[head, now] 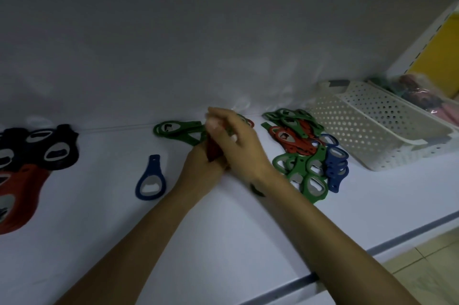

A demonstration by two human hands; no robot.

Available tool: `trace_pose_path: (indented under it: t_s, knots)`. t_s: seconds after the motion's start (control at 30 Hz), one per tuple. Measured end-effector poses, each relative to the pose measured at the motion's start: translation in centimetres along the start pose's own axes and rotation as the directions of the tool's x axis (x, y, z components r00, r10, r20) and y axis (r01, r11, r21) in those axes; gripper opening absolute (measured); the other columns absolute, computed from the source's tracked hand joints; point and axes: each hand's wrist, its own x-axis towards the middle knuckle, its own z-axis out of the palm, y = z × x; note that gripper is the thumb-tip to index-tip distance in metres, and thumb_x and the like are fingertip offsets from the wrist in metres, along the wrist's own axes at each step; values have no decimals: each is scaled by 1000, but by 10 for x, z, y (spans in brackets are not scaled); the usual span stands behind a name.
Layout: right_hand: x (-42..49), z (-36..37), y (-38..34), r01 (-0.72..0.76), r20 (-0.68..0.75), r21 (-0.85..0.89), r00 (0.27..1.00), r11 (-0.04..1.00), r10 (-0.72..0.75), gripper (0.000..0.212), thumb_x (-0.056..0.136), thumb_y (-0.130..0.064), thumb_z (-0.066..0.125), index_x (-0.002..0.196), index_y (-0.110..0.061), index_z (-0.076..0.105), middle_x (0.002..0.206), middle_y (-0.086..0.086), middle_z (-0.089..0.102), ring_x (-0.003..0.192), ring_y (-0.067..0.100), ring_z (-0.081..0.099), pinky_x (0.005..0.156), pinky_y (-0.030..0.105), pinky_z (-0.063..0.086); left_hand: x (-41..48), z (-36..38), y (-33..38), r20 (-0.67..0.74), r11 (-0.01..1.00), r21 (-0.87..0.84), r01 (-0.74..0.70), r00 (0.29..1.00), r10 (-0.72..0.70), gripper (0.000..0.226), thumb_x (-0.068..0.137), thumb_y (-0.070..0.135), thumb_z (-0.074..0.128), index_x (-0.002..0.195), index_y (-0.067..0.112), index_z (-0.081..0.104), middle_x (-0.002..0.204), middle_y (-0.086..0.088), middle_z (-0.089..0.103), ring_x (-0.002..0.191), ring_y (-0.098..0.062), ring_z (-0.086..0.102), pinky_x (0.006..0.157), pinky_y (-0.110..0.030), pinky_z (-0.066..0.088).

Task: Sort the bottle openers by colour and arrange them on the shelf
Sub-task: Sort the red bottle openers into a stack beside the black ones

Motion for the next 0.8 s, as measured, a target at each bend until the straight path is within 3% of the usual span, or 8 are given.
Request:
trace_pose_path:
  t_s: [0.1,0.17,0.2,0.27,0.43,0.6,0.7,0.8]
  knots:
    - [17,-36,16,-85,-241,-332,970,939,2,48,97,-50,38,108,-12,65,104,2,68,95,17,63,83,34,50,1,2,3,-2,991,-127,52,999,-52,16,88,4,57,90,19,61,69,5,70,63,-12,67,55,-19,51]
    - [20,-58,34,-226,-297,-736,955,638,-5,41,97,-44,43,112,-12,63,108,8,67,101,27,60,86,36,45,2,-1,2,-23,992,-117,44,999,-47,18,88,2,57,90,19,61,61,4,66,52,-12,61,46,-19,46]
    - [18,-65,42,-285,-299,-837,953,467,45,34,94,-38,49,114,-12,61,111,10,66,105,30,58,87,37,41,1,-1,5,-33,992,-118,46,998,-51,17,88,3,56,90,19,61,59,3,64,49,-11,58,43,-19,43]
    - [12,-69,54,-329,-292,-883,944,335,157,23,90,-17,52,109,-10,62,105,13,66,97,31,60,77,35,41,1,-1,6,-57,989,-132,64,996,-72,9,88,10,58,88,17,62,57,3,59,47,-10,54,40,-18,39]
    - [12,-71,54,-269,-262,-850,962,452,79,26,91,-5,49,113,-9,63,94,15,67,82,33,62,59,31,38,1,-3,12,-47,959,-250,133,988,-149,2,89,23,59,89,21,59,57,6,55,51,-6,52,41,-19,40]
    - [0,-46,31,88,-344,-594,871,800,-351,25,88,-6,62,112,-7,67,93,13,67,82,23,59,72,33,47,2,-15,24,126,690,-619,375,915,-384,35,90,42,51,93,9,63,65,-4,64,50,-11,58,36,-18,40]
    - [-6,-25,21,389,-245,-540,775,746,-582,18,85,-2,63,102,-2,69,92,10,69,81,21,61,73,30,49,-3,-12,24,298,524,-706,476,871,-390,48,89,49,49,108,8,64,88,-11,71,66,-18,69,44,-21,50]
    - [-12,-9,17,455,-80,-360,855,815,-512,12,80,-5,63,89,-8,70,83,3,68,73,19,61,66,33,52,-6,-10,27,376,404,-777,483,871,-317,47,92,46,45,96,9,74,98,-11,71,83,-20,71,58,-27,56]
